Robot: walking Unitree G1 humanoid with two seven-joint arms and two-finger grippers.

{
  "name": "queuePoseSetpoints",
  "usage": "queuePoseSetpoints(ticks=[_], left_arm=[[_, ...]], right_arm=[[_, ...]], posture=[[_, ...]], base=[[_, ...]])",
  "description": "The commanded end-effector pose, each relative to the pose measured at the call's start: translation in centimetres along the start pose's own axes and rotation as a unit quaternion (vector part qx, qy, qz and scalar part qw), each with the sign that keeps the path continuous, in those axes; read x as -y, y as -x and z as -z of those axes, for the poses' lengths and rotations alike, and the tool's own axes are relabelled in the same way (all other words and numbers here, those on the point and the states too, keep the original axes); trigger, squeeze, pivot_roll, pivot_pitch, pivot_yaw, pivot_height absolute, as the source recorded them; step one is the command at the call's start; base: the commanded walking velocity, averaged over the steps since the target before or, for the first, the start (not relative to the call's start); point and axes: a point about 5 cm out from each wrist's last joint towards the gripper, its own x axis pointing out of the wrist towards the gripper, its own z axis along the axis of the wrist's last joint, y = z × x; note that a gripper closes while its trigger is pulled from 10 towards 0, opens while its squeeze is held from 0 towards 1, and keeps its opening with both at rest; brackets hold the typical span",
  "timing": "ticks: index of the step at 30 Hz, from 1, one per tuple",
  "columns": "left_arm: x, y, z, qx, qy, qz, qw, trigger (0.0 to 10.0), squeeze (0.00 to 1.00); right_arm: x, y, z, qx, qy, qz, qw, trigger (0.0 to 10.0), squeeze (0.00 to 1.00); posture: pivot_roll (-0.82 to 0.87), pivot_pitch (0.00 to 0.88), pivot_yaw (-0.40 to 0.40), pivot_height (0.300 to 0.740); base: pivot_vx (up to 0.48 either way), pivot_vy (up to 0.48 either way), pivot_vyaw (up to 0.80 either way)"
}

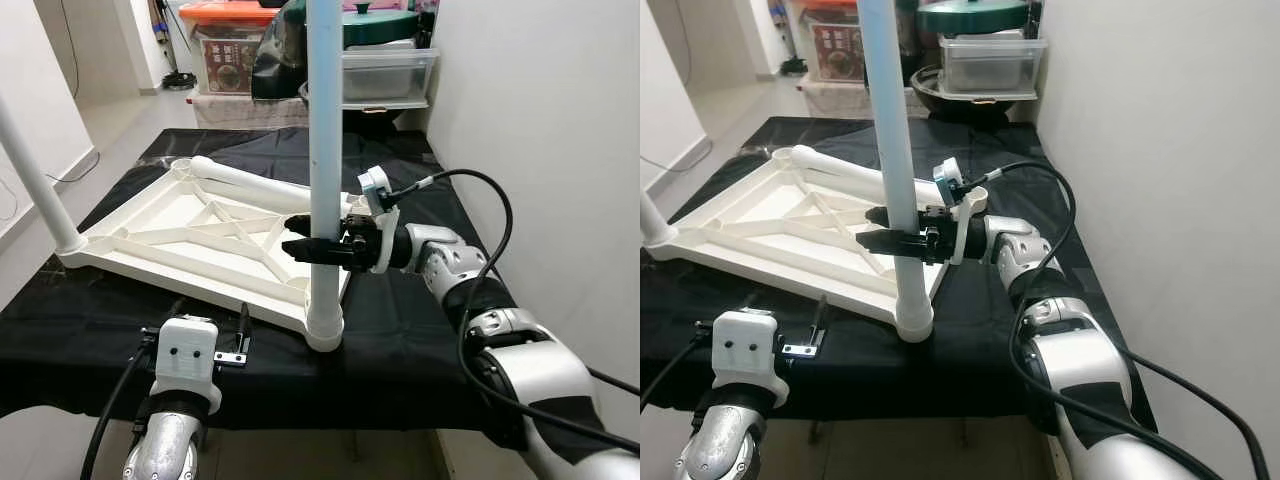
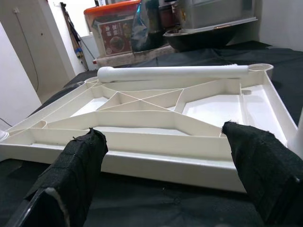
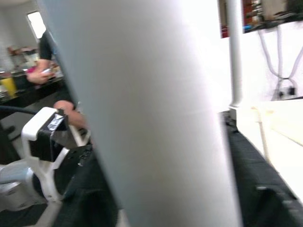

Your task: Building children table

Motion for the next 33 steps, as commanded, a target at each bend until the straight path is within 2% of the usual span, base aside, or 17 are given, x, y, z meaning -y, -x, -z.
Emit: queuePoseSetpoints(ticks=[1, 6, 10, 11, 12, 16, 17, 18, 19, 20, 22, 24, 26, 27, 29, 31, 33], left_arm=[[0.0, 0.1, 0.1, -0.002, -0.004, -0.001, 1.0, 10.0, 0.0], [0.1, 0.0, 0.2, -0.003, -0.004, 0.0, 1.0, 10.0, 0.0], [0.2, -0.1, 0.4, -0.004, -0.004, 0.001, 1.0, 10.0, 0.0], [0.2, -0.1, 0.4, -0.004, -0.004, 0.001, 1.0, 10.0, 0.0], [0.1, -0.2, 0.4, -0.005, -0.004, 0.002, 1.0, 10.0, 0.0], [0.1, -0.2, 0.4, -0.005, -0.005, 0.002, 1.0, 10.0, 0.0], [0.2, -0.2, 0.5, -0.005, -0.004, 0.003, 1.0, 10.0, 0.0], [0.2, -0.2, 0.5, -0.005, -0.004, 0.003, 1.0, 10.0, 0.0], [0.2, -0.3, 0.5, -0.005, -0.004, 0.005, 1.0, 10.0, 0.0], [0.2, -0.3, 0.5, -0.005, -0.004, 0.005, 1.0, 10.0, 0.0], [0.4, -0.3, 0.6, -0.005, -0.002, 0.009, 1.0, 10.0, 0.0], [0.4, -0.3, 0.6, -0.005, -0.002, 0.009, 1.0, 10.0, 0.0], [0.4, -0.4, 0.6, -0.005, -0.002, 0.011, 1.0, 10.0, 0.0], [0.4, -0.4, 0.6, -0.005, -0.002, 0.011, 1.0, 10.0, 0.0], [0.4, -0.4, 0.6, -0.005, -0.001, 0.013, 1.0, 10.0, 0.0], [0.4, -0.4, 0.6, -0.005, -0.001, 0.013, 1.0, 10.0, 0.0], [0.6, -0.3, 0.7, -0.007, 0.0, 0.016, 1.0, 10.0, 0.0]], right_arm=[[-0.3, -0.7, 0.8, -0.017, -0.014, -0.032, 0.999, 0.0, 0.0], [-0.3, -0.6, 1.7, -0.02, -0.015, -0.021, 0.999, 0.0, 0.0], [0.8, -0.3, 3.0, -0.014, 0.011, 0.119, 0.993, 0.0, 0.0], [0.8, -0.3, 3.0, -0.014, 0.011, 0.119, 0.993, 0.0, 0.0], [1.3, 0.1, 3.2, -0.008, 0.019, 0.178, 0.984, 0.0, 0.0], [1.6, 0.4, 3.2, -0.003, 0.023, 0.21, 0.977, 0.0, 0.0], [2.3, 1.4, 3.4, 0.001, 0.034, 0.295, 0.955, 0.0, 0.0], [2.3, 1.4, 3.4, 0.001, 0.034, 0.295, 0.955, 0.0, 0.0], [2.9, 2.6, 3.7, -0.003, 0.042, 0.389, 0.92, 0.0, 0.0], [2.9, 2.6, 3.7, -0.003, 0.042, 0.389, 0.92, 0.0, 0.0], [3.5, 5.5, 4.3, -0.008, 0.046, 0.573, 0.818, 0.0, 0.0], [3.5, 5.5, 4.3, -0.008, 0.046, 0.573, 0.818, 0.0, 0.0], [3.2, 6.8, 4.9, -0.004, 0.044, 0.665, 0.746, 0.0, 0.0], [3.2, 6.8, 4.9, -0.004, 0.044, 0.665, 0.746, 0.0, 0.0], [2.0, 6.6, 5.8, 0.015, 0.027, 0.737, 0.675, 0.0, 0.0], [2.0, 6.6, 5.8, 0.015, 0.027, 0.737, 0.675, 0.0, 0.0], [1.1, 5.8, 6.3, 0.035, 0.009, 0.79, 0.612, 0.0, 0.0]], posture=[[0.05, 0.013, -0.031, 0.74], [0.04, 0.009, -0.024, 0.74], [0.03, 0.003, -0.021, 0.74], [0.03, 0.003, -0.021, 0.74], [0.03, 0.003, -0.017, 0.74], [0.03, 0.003, -0.017, 0.74], [0.02, 0.0, -0.01, 0.74], [0.02, 0.0, -0.01, 0.74], [0.01, 0.0, -0.005, 0.74], [0.01, 0.0, -0.005, 0.74], [0.01, 0.0, 0.002, 0.74], [0.01, 0.0, 0.002, 0.74], [0.0, 0.0, 0.004, 0.74], [0.0, 0.0, 0.004, 0.74], [0.0, 0.0, 0.004, 0.74], [0.0, 0.0, 0.004, 0.74], [0.01, 0.0, 0.005, 0.74]], base=[[0.0, 0.0, 0.0], [0.0, 0.0, 0.0], [0.0, 0.0, 0.0], [0.0, 0.0, 0.0], [0.0, 0.0, 0.0], [0.0, 0.0, 0.0], [0.0, 0.0, 0.0], [0.0, 0.0, 0.0], [0.0, 0.0, 0.0], [0.0, 0.0, 0.0], [0.0, 0.0, 0.0], [0.0, 0.0, 0.0], [0.0, 0.0, 0.0], [0.0, 0.0, 0.0], [0.0, 0.0, 0.0], [0.0, 0.0, 0.0], [0.0, 0.0, 0.0]])
